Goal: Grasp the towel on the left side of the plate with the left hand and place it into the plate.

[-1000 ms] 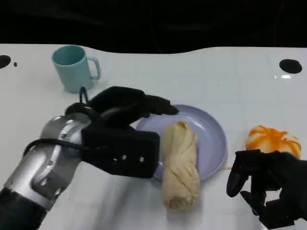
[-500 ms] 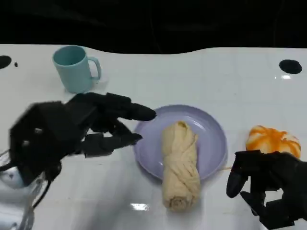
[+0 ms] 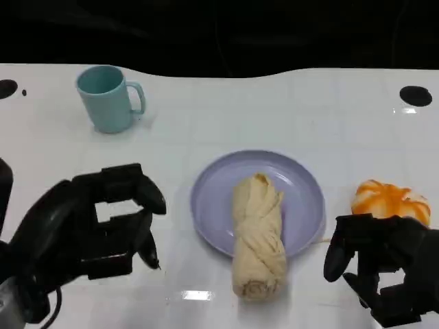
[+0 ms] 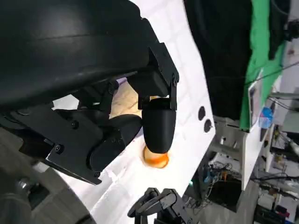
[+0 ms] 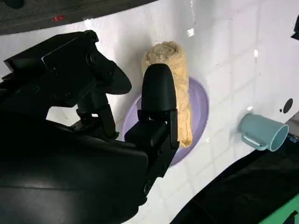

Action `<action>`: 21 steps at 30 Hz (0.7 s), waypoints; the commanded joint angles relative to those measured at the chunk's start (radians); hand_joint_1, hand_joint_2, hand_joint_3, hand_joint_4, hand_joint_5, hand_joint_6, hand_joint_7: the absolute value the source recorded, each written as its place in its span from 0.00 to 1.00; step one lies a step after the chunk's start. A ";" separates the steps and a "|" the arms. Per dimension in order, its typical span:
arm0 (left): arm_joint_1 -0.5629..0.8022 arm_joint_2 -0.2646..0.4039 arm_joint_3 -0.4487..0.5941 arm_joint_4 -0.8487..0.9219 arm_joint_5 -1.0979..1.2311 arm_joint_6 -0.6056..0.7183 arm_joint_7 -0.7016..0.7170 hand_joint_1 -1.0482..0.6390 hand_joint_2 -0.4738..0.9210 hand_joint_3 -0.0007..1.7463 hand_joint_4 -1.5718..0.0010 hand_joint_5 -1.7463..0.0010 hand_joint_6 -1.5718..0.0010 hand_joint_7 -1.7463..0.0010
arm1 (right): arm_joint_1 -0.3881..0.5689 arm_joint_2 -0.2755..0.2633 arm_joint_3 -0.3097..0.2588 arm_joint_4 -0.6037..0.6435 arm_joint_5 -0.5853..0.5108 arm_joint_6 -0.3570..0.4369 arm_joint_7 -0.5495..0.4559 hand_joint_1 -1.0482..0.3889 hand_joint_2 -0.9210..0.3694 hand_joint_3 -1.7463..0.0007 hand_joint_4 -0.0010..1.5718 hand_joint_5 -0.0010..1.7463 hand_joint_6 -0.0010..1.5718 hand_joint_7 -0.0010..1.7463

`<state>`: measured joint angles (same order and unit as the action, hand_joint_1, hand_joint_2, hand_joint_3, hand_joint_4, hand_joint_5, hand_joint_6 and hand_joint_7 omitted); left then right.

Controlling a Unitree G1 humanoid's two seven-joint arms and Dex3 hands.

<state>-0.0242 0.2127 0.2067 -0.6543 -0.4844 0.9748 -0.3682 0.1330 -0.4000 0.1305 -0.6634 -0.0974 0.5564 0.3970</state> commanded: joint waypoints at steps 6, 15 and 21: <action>-0.020 0.012 0.014 0.127 -0.070 0.053 0.041 0.58 0.77 0.71 0.51 0.00 0.60 0.00 | -0.003 -0.020 -0.010 0.029 -0.006 -0.046 -0.002 0.74 0.29 0.36 0.46 1.00 0.45 0.82; -0.036 0.024 0.015 0.140 -0.090 0.100 0.092 0.58 0.73 0.74 0.49 0.00 0.59 0.00 | -0.014 -0.008 0.005 0.030 -0.017 -0.041 -0.010 0.75 0.29 0.36 0.47 1.00 0.46 0.82; -0.036 0.028 0.013 0.129 -0.100 0.111 0.098 0.58 0.72 0.77 0.49 0.00 0.58 0.00 | -0.021 -0.010 -0.002 0.022 -0.010 -0.015 -0.004 0.75 0.28 0.36 0.46 1.00 0.45 0.83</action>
<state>-0.0583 0.2238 0.2079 -0.5174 -0.5745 1.0754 -0.2856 0.1190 -0.4016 0.1364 -0.6389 -0.1122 0.5325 0.3907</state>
